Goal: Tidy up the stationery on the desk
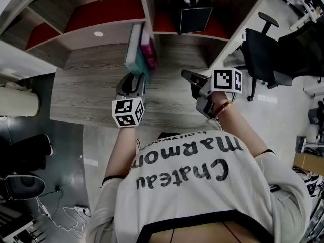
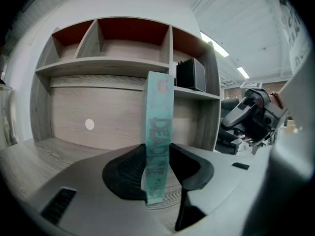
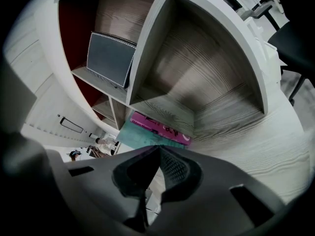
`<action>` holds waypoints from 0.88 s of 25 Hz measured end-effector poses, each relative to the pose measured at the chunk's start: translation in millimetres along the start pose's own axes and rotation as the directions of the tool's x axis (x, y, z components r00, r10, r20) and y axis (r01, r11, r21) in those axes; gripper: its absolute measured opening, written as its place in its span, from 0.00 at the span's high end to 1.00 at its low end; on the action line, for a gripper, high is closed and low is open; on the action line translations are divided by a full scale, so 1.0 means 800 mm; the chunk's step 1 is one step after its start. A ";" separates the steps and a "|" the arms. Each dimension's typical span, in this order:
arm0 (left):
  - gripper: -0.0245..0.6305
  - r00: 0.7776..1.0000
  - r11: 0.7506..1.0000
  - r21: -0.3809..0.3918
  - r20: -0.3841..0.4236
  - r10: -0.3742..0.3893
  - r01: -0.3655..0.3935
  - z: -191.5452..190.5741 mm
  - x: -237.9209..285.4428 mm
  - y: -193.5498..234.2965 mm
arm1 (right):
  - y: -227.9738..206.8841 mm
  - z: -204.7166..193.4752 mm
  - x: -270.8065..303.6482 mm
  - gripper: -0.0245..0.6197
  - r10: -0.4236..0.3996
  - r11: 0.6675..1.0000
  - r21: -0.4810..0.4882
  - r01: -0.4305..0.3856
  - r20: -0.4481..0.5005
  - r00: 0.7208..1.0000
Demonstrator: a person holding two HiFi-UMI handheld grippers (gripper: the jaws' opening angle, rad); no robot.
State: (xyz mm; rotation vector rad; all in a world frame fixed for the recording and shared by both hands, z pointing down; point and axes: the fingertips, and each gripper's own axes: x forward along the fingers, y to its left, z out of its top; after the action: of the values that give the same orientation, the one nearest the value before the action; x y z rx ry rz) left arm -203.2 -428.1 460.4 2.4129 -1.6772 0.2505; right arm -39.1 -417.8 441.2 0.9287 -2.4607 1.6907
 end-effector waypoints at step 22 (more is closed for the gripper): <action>0.72 0.997 0.999 0.015 -0.066 -0.049 0.051 0.006 0.042 0.008 | -0.032 0.014 -0.018 0.94 -0.025 0.997 0.070 0.023 0.028 0.999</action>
State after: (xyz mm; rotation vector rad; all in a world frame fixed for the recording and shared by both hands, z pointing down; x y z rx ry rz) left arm -197.1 -461.9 464.3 2.4268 -1.5908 0.3336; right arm -11.8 -426.8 453.9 0.9917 -2.4122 1.7785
